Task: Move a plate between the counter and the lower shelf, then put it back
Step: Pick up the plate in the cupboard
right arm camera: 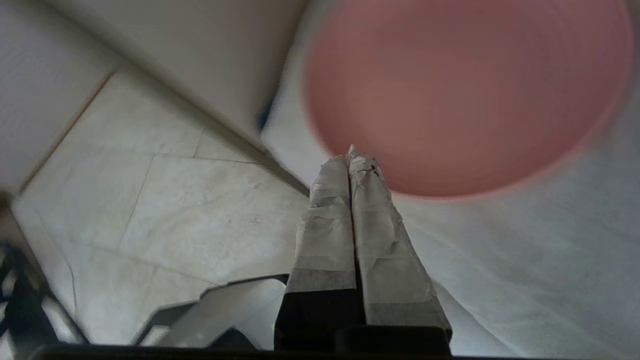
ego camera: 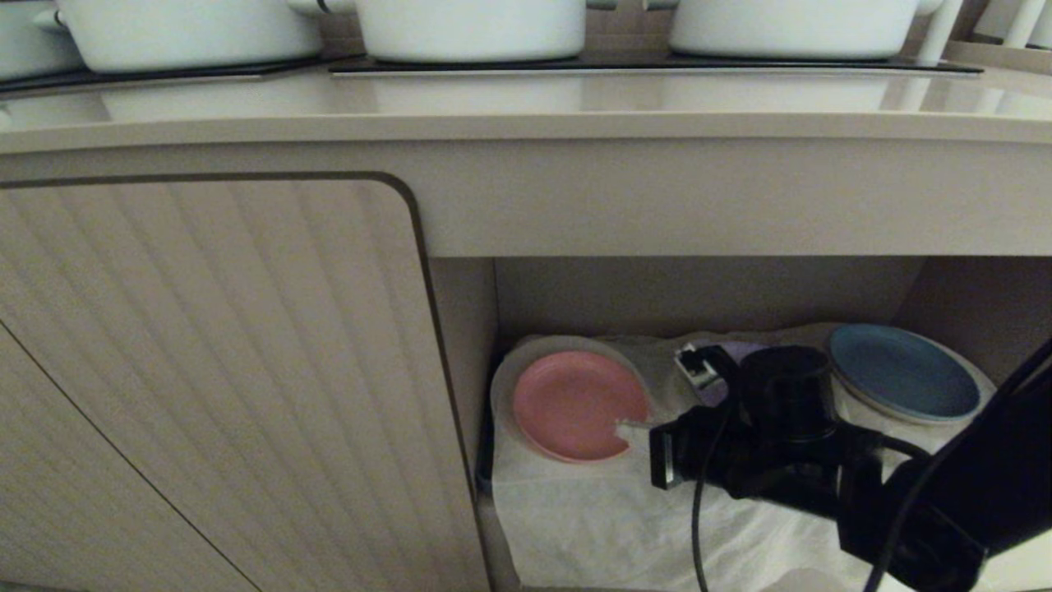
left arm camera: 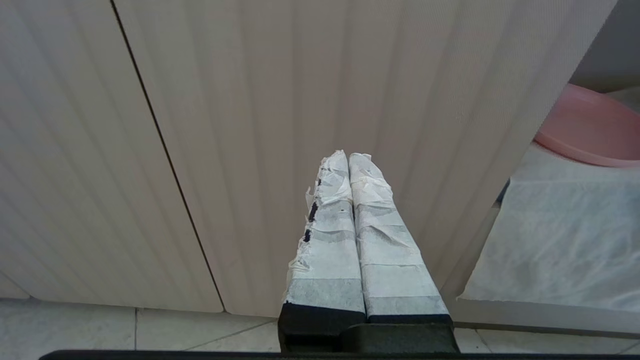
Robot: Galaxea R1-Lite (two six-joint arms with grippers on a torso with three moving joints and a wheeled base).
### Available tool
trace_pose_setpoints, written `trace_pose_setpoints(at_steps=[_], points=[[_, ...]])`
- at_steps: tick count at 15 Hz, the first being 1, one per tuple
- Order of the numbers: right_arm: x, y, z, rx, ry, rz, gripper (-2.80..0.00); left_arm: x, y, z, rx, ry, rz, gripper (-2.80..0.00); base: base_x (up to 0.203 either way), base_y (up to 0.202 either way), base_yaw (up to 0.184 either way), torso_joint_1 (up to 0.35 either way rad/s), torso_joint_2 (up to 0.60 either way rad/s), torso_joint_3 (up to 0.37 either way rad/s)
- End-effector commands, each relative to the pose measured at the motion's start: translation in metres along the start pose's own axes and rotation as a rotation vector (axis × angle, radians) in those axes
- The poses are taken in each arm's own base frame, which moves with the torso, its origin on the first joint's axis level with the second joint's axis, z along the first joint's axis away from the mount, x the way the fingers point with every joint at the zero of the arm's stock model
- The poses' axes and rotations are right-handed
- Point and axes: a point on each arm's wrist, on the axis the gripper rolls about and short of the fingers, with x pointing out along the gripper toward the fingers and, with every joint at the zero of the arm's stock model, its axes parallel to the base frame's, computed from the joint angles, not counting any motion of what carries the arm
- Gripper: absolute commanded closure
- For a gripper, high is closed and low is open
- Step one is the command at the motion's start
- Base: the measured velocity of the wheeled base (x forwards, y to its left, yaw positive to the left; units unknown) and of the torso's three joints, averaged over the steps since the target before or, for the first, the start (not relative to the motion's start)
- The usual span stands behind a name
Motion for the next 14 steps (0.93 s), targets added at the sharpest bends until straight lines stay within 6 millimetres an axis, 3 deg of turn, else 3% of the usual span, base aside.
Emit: trace_pose_setpoints(at_steps=[1,7,14], points=[[0.015,-0.005,0.007,0.072,-0.006,-0.014,0.00,0.000,0.000,0.000,-0.001,0.001,0.001,0.00,0.000,0.000,0.000,0.000,0.00,0.000],[0.030,-0.014,0.032,0.349,0.021,-0.102,0.00,0.000,0.000,0.000,-0.001,0.001,0.001,0.00,0.000,0.000,0.000,0.000,0.00,0.000],[0.038,-0.041,0.053,0.427,0.084,-0.214,0.00,0.000,0.000,0.000,-0.001,0.001,0.001,0.00,0.000,0.000,0.000,0.000,0.00,0.000]])
